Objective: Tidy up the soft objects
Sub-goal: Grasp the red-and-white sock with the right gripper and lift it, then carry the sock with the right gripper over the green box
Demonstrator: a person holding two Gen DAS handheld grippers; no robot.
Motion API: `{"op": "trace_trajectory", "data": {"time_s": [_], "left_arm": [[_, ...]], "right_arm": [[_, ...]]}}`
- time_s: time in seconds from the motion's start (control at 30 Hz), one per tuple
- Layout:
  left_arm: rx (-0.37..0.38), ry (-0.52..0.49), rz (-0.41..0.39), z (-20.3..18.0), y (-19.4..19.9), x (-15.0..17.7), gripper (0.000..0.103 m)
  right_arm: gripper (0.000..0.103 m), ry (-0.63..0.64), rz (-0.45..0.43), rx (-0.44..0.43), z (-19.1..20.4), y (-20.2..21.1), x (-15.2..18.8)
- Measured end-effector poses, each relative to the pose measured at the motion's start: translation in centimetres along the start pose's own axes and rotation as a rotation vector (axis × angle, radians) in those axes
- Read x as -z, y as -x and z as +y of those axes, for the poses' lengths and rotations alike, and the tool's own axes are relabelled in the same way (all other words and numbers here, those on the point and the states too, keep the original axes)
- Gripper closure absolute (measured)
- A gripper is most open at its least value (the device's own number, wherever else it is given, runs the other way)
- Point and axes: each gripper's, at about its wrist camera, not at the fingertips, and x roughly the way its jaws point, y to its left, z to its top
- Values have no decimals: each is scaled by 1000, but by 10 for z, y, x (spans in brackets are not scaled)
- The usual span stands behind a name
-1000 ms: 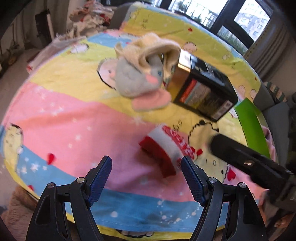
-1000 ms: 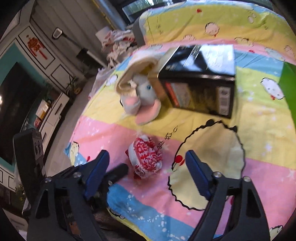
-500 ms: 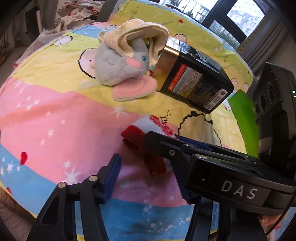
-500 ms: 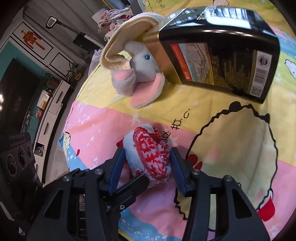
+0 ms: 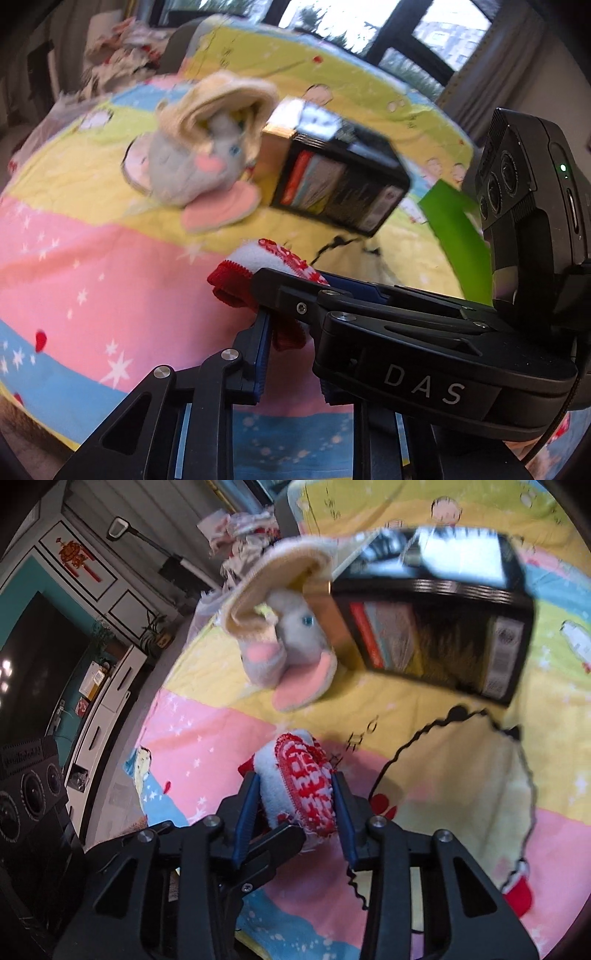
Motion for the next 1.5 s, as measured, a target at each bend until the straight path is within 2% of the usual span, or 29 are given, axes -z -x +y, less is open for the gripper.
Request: {"op": "trace_trajectory", "data": {"time_s": [0.2,0.67,1.07,1.5], "left_arm": [[42,-84,-80,-29,17,-10,81],[117,-277,-159,-104,24,-35,81],[201,-420,-151,-165,5,-50,81],[265,-490,-75,-208,-27,-50,81]], "right_arm": [[64,5,-119,34,2,40,-4],[64,-74,-331,117,-29,116,-10],[64,-174,-454,185,-67,167,-3],[64,-296,-481,235,-118,188,8]]}}
